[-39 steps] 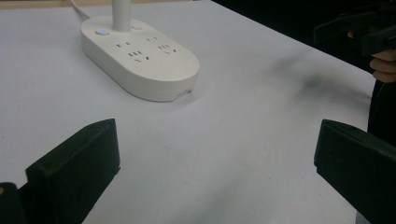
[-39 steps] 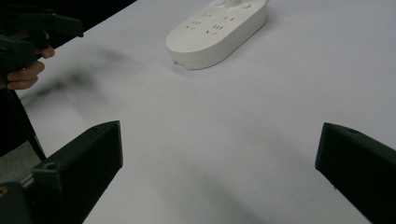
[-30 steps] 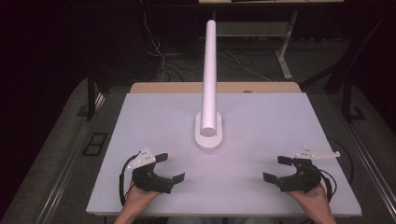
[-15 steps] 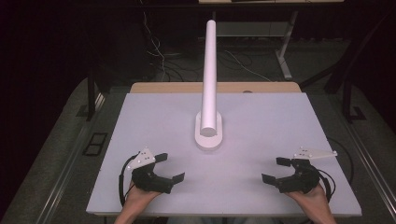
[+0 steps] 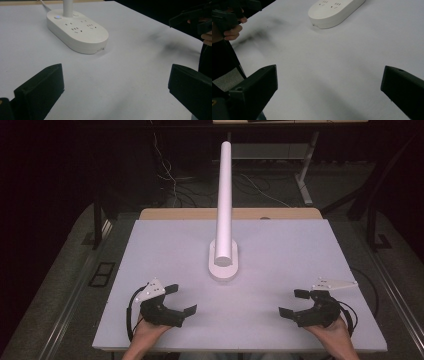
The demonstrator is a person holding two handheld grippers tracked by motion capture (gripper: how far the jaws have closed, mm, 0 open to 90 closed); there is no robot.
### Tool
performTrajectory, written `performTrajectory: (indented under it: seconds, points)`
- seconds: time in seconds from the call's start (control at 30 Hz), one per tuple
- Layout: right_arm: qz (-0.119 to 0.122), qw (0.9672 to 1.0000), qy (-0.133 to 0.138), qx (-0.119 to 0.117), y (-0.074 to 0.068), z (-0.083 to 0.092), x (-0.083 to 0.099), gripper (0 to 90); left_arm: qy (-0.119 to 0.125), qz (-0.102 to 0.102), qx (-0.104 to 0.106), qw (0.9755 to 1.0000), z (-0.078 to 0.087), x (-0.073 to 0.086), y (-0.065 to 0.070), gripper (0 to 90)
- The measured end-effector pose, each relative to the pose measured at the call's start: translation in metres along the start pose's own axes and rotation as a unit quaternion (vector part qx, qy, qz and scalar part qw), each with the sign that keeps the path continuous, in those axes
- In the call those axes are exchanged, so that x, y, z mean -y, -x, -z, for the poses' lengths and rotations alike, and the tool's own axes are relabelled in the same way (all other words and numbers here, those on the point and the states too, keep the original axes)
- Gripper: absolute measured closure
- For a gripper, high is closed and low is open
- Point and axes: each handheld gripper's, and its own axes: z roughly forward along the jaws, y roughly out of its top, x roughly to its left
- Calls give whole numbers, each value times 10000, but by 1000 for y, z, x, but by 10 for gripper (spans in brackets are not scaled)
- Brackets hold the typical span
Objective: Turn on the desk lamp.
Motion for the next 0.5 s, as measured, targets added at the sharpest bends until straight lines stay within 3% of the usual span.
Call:
performTrajectory:
  seconds: [0.23, 0.5]
  points:
    - [12, 10000, -17, -21, -1, 1, -7, 7, 3, -1, -28, 10000, 1, 0, -1, 0]
    - [204, 9997, -129, -81, -2, -2, -27, 7, 12, 22, -52, 10000, 1, 0, -1, 0]
